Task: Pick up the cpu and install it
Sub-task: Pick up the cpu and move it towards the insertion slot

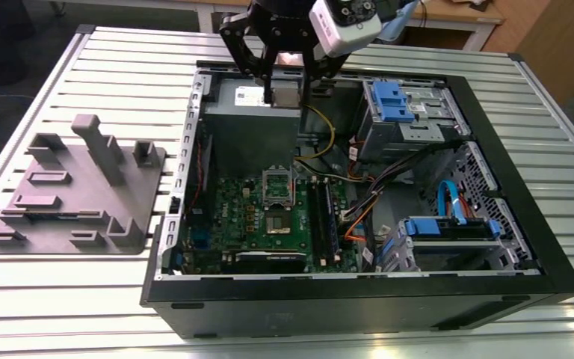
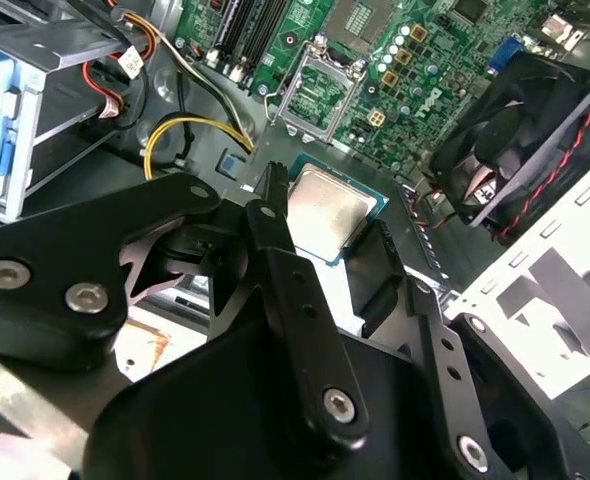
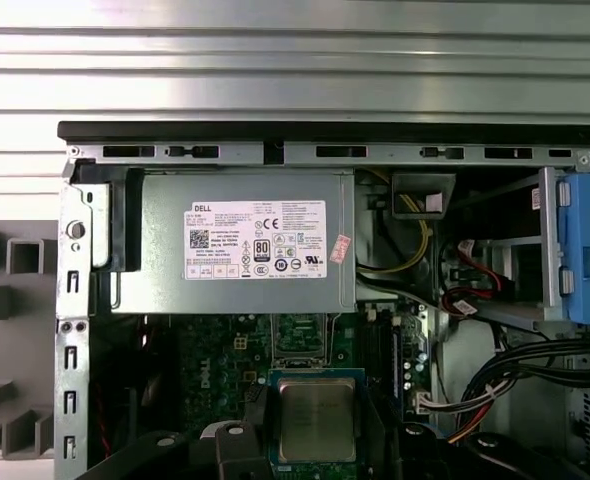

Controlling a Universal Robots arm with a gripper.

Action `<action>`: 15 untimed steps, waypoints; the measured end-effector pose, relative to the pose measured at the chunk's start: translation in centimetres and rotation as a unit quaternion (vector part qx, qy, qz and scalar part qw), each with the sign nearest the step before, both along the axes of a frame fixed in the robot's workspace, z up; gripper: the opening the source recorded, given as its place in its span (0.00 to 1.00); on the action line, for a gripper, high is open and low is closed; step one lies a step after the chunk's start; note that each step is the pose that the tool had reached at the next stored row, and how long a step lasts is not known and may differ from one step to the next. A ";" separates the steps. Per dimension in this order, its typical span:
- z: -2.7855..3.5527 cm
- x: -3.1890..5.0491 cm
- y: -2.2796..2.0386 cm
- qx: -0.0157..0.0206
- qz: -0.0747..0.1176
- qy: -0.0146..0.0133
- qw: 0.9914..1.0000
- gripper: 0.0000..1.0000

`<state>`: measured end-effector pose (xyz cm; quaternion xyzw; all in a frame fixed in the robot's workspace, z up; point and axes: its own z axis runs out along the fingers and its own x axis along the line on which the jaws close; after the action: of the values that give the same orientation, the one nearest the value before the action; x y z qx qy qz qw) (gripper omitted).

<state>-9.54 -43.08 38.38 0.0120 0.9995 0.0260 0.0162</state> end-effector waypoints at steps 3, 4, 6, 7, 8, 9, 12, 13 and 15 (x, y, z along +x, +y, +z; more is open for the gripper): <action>-0.12 0.00 0.00 0.000 0.000 0.000 1.000 0.47; -0.17 0.00 0.00 0.000 0.000 0.000 1.000 0.47; -0.20 0.00 0.00 0.000 0.000 0.000 1.000 0.47; -0.20 0.00 0.00 0.000 0.000 0.000 1.000 0.47; -0.20 0.00 0.00 0.000 0.000 0.000 1.000 0.47; -0.20 0.00 0.00 0.000 0.000 0.000 1.000 0.47; -0.21 0.00 0.00 0.000 0.000 0.000 1.000 0.47; -0.24 0.00 0.00 0.000 0.000 0.000 1.000 0.47; -0.37 0.00 0.00 0.000 0.000 0.000 1.000 0.47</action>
<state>-9.54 -43.08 38.01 0.0121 0.9995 0.0262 0.0162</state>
